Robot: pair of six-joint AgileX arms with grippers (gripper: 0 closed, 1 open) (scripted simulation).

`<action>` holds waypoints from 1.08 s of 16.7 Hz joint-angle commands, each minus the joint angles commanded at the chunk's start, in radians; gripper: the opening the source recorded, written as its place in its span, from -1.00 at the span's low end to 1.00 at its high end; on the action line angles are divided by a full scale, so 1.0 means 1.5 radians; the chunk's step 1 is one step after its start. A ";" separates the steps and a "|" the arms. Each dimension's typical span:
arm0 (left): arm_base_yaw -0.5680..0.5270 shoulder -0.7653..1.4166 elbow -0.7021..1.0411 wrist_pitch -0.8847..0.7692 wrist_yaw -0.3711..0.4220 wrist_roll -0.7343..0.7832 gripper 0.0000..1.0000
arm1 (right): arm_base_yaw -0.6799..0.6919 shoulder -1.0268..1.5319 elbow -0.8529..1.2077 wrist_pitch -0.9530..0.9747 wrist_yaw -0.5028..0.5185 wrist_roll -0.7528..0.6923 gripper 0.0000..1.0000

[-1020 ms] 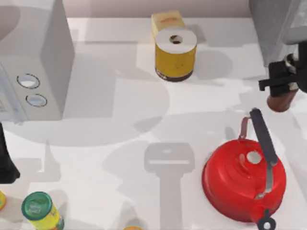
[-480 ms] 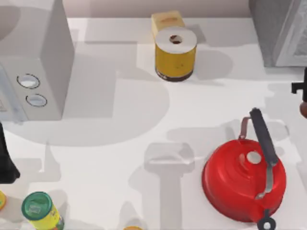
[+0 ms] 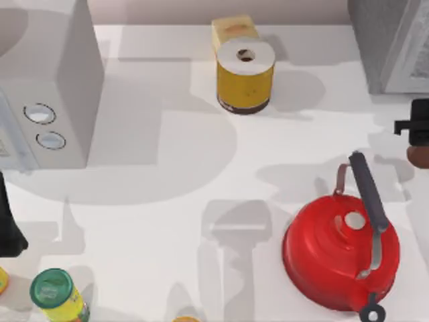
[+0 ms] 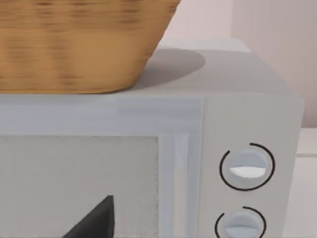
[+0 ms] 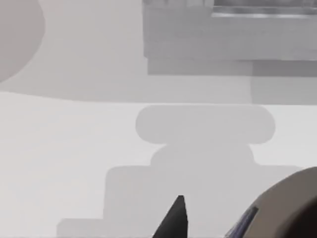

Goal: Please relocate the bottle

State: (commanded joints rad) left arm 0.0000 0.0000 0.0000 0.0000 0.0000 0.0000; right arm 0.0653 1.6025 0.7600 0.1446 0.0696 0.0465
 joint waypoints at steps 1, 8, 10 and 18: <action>0.000 0.000 0.000 0.000 0.000 0.000 1.00 | -0.001 0.017 0.000 0.021 0.000 0.000 -1.00; 0.000 0.000 0.000 0.000 0.000 0.000 1.00 | -0.003 0.060 -0.007 0.063 -0.001 -0.001 -1.00; 0.000 0.000 0.000 0.000 0.000 0.000 1.00 | -0.003 0.060 -0.007 0.063 -0.001 -0.001 -0.70; 0.000 0.000 0.000 0.000 0.000 0.000 1.00 | -0.003 0.060 -0.007 0.063 -0.001 -0.001 0.51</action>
State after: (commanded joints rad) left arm 0.0000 0.0000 0.0000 0.0000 0.0000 0.0000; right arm 0.0606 1.6928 0.7496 0.2398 0.0688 0.0443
